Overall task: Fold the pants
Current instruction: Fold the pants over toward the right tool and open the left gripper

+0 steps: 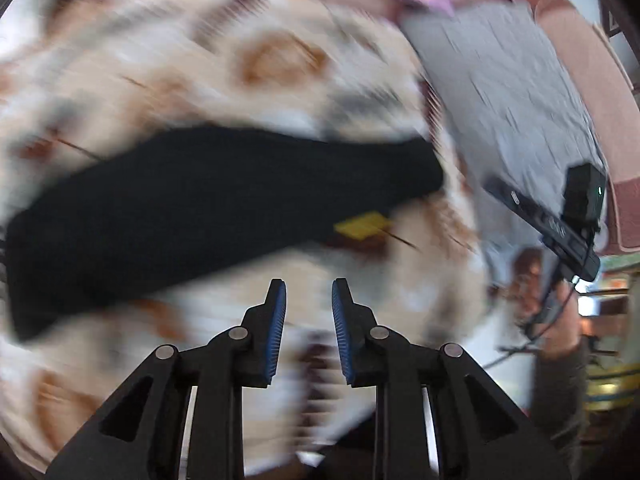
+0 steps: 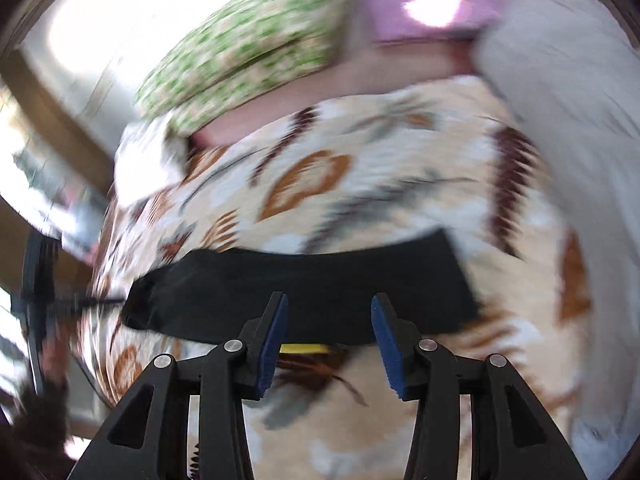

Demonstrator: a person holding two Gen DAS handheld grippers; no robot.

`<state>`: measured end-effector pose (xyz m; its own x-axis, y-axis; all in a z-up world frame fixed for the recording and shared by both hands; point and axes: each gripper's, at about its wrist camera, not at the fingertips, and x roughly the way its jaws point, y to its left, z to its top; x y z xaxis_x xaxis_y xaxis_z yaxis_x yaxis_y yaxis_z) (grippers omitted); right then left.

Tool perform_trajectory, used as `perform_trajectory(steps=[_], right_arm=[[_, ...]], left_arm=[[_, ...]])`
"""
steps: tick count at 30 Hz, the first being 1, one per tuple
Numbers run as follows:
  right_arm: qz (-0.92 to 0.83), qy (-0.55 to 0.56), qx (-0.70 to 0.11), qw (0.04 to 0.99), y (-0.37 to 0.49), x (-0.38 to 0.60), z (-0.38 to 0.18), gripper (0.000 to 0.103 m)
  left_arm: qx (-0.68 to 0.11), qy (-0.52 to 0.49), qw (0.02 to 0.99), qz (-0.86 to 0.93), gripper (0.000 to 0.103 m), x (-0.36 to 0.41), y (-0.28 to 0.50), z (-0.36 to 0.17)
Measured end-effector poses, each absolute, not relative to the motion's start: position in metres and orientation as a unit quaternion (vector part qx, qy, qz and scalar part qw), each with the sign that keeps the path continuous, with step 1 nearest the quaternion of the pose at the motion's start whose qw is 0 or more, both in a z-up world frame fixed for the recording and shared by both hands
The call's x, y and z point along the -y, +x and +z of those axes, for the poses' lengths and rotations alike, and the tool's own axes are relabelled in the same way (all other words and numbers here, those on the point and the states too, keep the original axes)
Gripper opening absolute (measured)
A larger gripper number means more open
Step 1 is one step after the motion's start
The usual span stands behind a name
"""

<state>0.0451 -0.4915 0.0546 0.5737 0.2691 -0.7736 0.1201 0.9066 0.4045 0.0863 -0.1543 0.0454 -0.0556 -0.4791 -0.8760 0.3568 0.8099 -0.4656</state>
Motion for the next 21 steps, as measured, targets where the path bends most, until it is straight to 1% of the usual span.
perform_trajectory(steps=[2, 3, 7, 12, 18, 19, 21], right_arm=[[0.034, 0.232, -0.458, 0.858, 0.036, 0.512, 0.051, 0.046], [0.030, 0.240, -0.456, 0.856, 0.032, 0.523, 0.048, 0.048], [0.041, 0.278, -0.454, 0.846, 0.030, 0.548, 0.029, 0.056], [0.044, 0.346, -0.452, 0.821, 0.045, 0.576, -0.012, 0.056], [0.045, 0.391, -0.451, 0.801, 0.073, 0.592, -0.051, 0.057], [0.048, 0.394, -0.451, 0.799, 0.077, 0.593, -0.055, 0.058], [0.067, 0.408, -0.444, 0.795, 0.086, 0.595, -0.061, 0.064]], left_arm=[[-0.688, -0.076, 0.653, -0.307, 0.021, 0.199, 0.073, 0.023], [-0.693, -0.086, 0.649, -0.301, 0.021, 0.213, 0.070, 0.017], [-0.708, -0.150, 0.641, -0.256, 0.021, 0.244, 0.074, -0.009], [-0.718, -0.219, 0.625, -0.215, 0.021, 0.238, 0.077, -0.027], [-0.712, -0.252, 0.622, -0.206, 0.021, 0.232, 0.081, -0.025], [-0.711, -0.257, 0.622, -0.205, 0.021, 0.232, 0.082, -0.024], [-0.710, -0.265, 0.621, -0.200, 0.021, 0.232, 0.083, -0.023]])
